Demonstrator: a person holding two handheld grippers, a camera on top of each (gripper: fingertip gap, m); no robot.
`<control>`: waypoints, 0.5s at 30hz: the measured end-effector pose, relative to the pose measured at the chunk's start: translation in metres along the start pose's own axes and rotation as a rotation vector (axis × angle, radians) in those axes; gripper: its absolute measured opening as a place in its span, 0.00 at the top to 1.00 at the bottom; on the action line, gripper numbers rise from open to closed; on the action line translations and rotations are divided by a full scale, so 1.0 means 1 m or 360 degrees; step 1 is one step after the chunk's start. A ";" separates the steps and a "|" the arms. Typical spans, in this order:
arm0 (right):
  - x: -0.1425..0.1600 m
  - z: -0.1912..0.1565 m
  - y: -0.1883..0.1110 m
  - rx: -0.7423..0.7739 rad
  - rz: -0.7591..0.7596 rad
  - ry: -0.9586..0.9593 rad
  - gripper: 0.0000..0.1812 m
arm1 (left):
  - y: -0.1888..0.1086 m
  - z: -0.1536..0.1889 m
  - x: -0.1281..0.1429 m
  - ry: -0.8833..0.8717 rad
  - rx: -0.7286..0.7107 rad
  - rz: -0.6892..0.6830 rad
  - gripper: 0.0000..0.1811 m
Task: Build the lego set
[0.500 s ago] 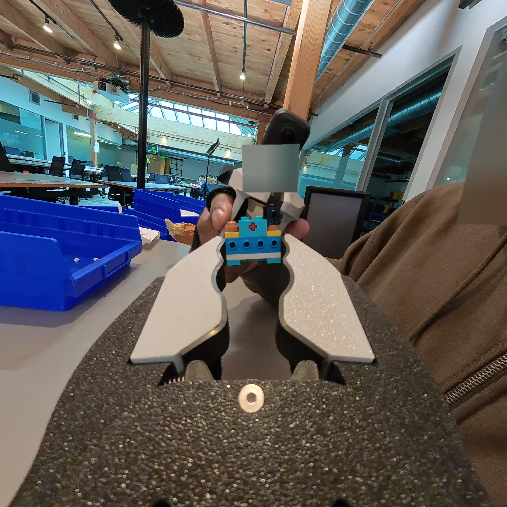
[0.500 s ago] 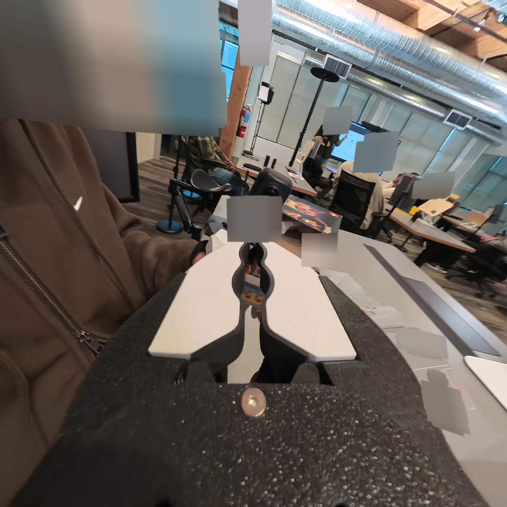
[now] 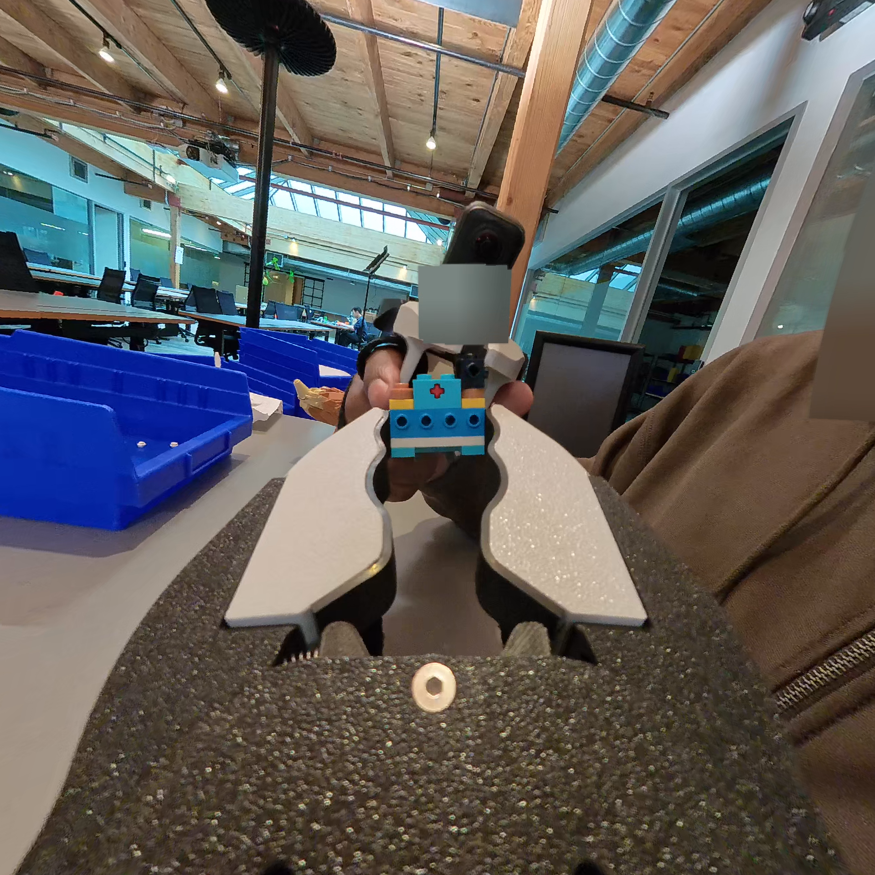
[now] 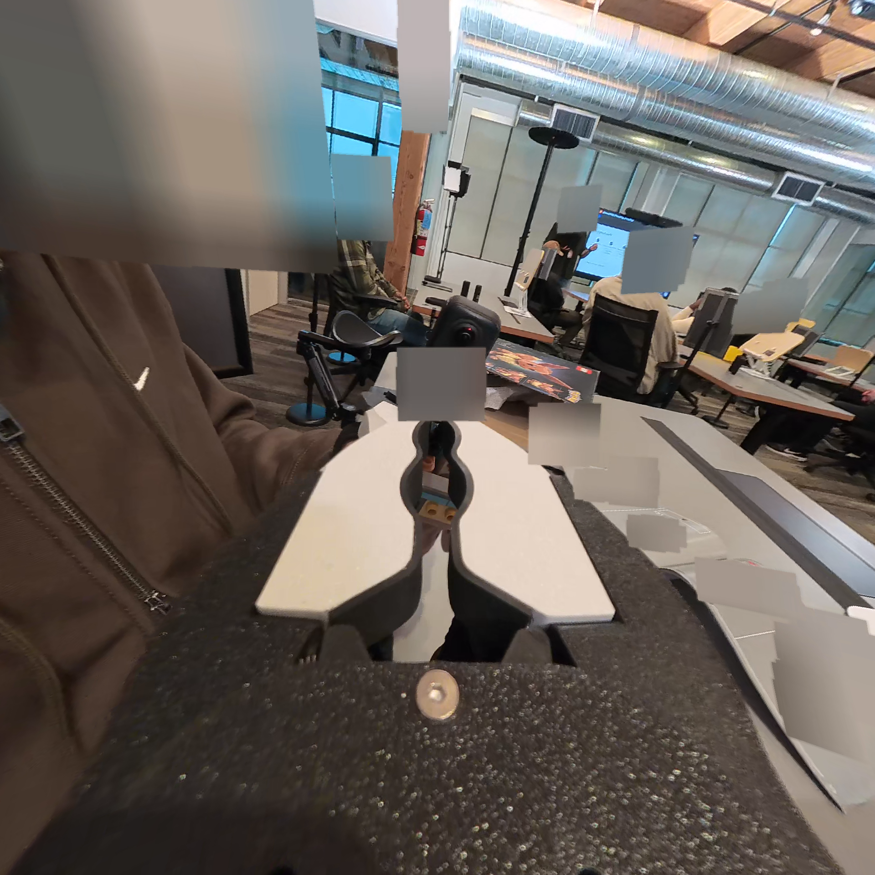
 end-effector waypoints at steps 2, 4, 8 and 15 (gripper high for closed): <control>-0.001 -0.001 0.000 0.0014 0.0008 -0.0017 0.97 | 0.000 -0.001 0.000 -0.0007 -0.0008 0.0010 0.80; 0.000 0.000 0.001 0.0028 0.0019 -0.0037 0.97 | -0.001 -0.001 -0.001 -0.0012 -0.0016 0.0023 0.80; 0.000 -0.001 0.001 0.0054 0.0053 -0.0094 0.97 | -0.001 -0.002 -0.002 -0.0024 -0.0025 0.0049 0.80; -0.001 -0.003 0.001 0.0048 0.0093 -0.0131 0.97 | -0.002 -0.002 -0.003 -0.0024 -0.0029 0.0083 0.80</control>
Point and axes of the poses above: each gripper's, where its closed fingertips meet, y out along the fingers, x out of its underside, z = x × y across the jaws, the point moved 8 cm from there along -y, back along the fingers, and after that the axes turned 14 degrees about y, right-handed, at the moved point
